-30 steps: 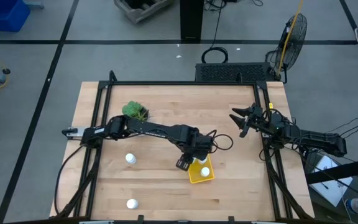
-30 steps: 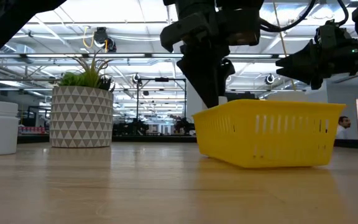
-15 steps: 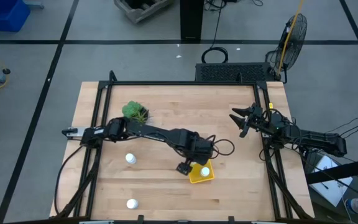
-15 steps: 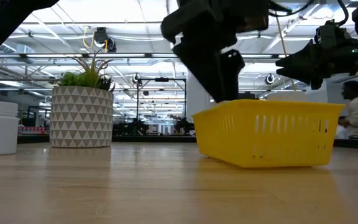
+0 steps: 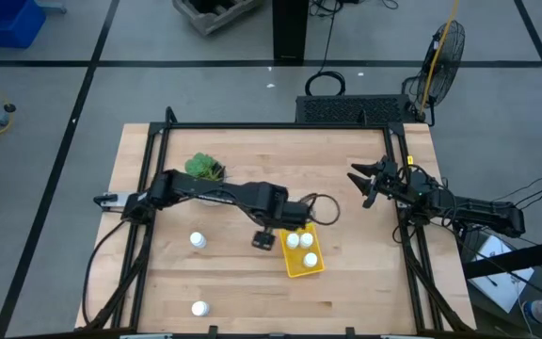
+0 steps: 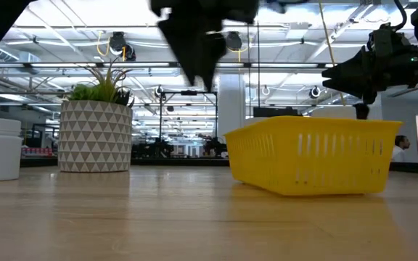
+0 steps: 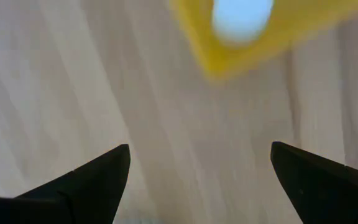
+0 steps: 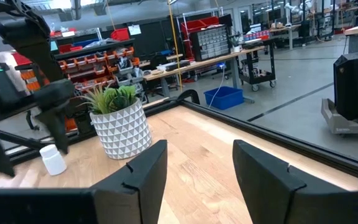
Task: Pick and place pill bottles into a basket
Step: Put the top pill bottle into the basket
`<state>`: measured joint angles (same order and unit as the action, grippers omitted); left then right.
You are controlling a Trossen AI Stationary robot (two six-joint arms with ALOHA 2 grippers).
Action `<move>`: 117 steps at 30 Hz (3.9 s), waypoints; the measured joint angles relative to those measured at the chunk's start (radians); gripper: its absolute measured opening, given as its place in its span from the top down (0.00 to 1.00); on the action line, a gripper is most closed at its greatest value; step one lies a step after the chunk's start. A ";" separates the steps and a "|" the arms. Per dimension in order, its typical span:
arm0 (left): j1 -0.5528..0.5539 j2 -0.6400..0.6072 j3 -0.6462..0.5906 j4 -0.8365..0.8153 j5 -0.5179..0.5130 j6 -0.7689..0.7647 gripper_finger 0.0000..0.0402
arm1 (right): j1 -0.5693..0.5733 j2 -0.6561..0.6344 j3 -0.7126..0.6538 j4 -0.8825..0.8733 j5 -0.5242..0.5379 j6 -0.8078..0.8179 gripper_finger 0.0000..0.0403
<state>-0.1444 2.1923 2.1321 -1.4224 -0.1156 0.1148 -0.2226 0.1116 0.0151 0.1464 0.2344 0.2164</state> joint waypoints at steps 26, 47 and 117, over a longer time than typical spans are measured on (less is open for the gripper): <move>-0.048 -1.022 -1.130 0.750 -0.253 -0.437 0.02 | 0.000 0.001 0.000 0.000 0.000 0.000 0.57; -0.069 -1.313 -1.478 0.664 0.050 -0.637 0.02 | 0.000 0.001 0.000 0.001 0.000 0.000 0.56; -0.202 -0.845 -1.364 0.561 0.097 -0.670 0.60 | 0.000 0.001 0.000 0.000 0.000 0.000 0.56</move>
<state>-0.3468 1.3472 0.7681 -0.8610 -0.0181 -0.5554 -0.2226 0.1127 0.0151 0.1463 0.2344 0.2165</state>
